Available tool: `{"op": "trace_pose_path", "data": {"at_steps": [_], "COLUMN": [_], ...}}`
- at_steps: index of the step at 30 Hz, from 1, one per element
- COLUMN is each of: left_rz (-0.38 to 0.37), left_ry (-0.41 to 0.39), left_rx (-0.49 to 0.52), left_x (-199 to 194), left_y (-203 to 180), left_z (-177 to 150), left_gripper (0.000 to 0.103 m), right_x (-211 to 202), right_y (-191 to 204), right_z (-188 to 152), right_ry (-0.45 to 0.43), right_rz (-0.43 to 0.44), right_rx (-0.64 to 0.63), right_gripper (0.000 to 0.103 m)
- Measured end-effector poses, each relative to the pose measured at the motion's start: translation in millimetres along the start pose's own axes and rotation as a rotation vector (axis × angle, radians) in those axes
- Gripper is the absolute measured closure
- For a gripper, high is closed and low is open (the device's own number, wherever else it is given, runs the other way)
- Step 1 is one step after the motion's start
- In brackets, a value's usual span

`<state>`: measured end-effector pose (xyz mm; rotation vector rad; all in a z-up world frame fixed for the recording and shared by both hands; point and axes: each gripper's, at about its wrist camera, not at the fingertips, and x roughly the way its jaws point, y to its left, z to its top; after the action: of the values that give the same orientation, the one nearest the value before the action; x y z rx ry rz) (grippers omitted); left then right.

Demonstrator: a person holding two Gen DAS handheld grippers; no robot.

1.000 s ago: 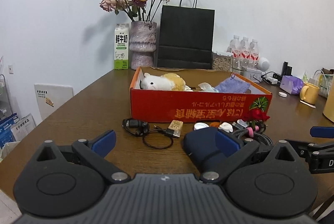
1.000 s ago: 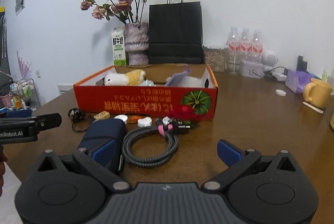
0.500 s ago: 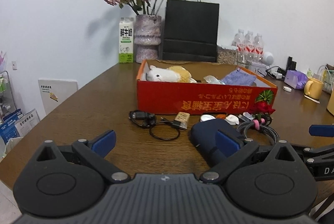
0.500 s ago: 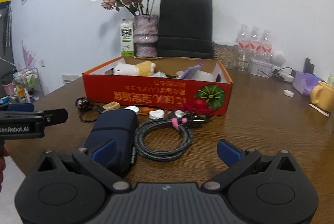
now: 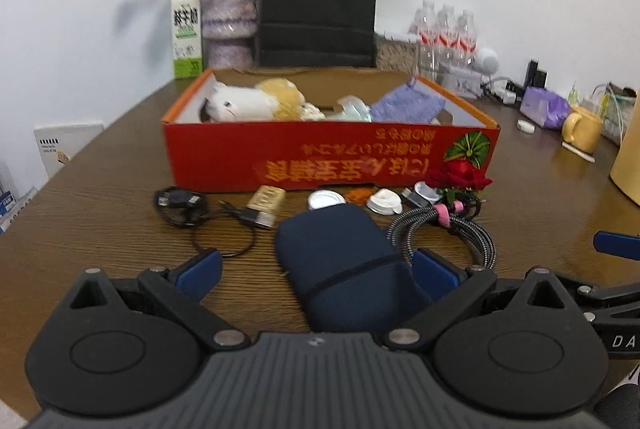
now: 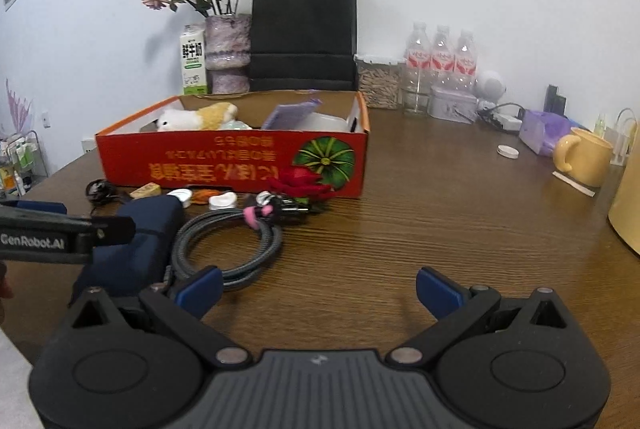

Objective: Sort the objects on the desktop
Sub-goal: 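Reach the left tool to the navy blue pouch and close on it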

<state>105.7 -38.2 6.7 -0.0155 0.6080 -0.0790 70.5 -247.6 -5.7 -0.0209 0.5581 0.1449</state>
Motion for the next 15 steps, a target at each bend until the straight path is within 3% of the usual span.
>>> {"op": "trace_pose_path", "data": {"at_steps": [7, 15], "left_rz": [0.033, 0.008], "left_ry": [0.073, 0.100], "left_rx": [-0.007, 0.042], "left_x": [20.1, 22.7], "left_y": [-13.2, -13.6], "left_z": [3.3, 6.3], "left_gripper": [0.001, 0.020], "right_x": [20.1, 30.6], "right_y": [-14.3, -22.9], "right_z": [6.5, 9.6], "right_ry": [0.017, 0.018], "right_rz": [0.032, 0.083], "right_rx": [0.022, 0.044], "right_gripper": [0.000, 0.000]}}
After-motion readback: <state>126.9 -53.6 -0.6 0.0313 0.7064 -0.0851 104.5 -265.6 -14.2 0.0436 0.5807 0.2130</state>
